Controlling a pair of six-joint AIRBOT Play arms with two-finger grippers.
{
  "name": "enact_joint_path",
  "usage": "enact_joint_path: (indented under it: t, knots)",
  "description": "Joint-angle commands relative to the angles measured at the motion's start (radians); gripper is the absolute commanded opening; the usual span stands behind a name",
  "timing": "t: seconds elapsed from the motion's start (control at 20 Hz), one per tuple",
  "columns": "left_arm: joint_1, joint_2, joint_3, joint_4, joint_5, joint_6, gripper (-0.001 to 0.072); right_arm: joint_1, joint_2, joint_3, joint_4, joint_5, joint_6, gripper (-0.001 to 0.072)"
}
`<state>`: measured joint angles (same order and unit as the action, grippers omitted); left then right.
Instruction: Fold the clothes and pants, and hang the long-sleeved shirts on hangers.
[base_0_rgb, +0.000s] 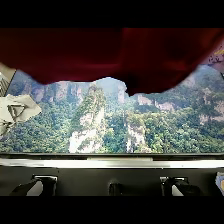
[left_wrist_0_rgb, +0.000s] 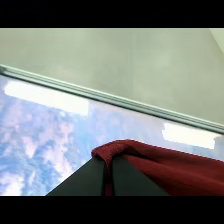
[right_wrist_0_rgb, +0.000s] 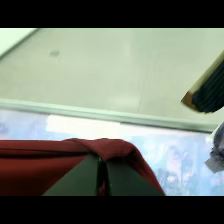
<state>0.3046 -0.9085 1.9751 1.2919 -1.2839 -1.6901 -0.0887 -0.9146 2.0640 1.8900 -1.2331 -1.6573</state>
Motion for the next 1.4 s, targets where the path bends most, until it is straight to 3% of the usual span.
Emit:
enact_joint_path:
  t: [0.0,0.15,0.3,0.45,0.65,1.0,1.2,1.35]
  knots:
    - [0.0,0.108,0.036,0.153,-0.113,-0.04,0.0014,0.002,0.156,0.02,-0.077,-0.019,0.106,0.0027]
    - [0.0,0.126,0.034,0.191,-0.179,-0.038,0.0014,0.002,0.166,0.019,-0.077,-0.032,0.174,0.0027]
    - [-0.001,0.094,-0.037,0.14,-0.191,0.035,0.0014,0.002,0.079,0.013,-0.062,-0.125,0.215,0.0026]
    - [-0.001,-0.002,-0.179,0.051,-0.191,0.11,0.0014,0.002,-0.097,-0.035,-0.027,-0.235,0.226,0.0027]
    - [-0.029,-0.236,-0.394,0.018,-0.088,0.15,0.0014,0.002,-0.418,-0.057,-0.008,-0.236,0.225,0.0028]
    - [-0.152,-0.768,-0.42,0.017,0.299,0.107,0.0014,0.018,-0.964,-0.057,0.04,-0.034,0.205,0.0028]
    - [-0.184,-0.966,-0.261,0.017,0.369,0.093,0.0014,0.027,-1.107,-0.057,0.039,0.146,0.203,0.0028]
    - [-0.188,-0.99,-0.228,0.017,0.366,0.092,0.0014,0.027,-1.117,-0.057,0.024,0.185,0.203,0.0028]
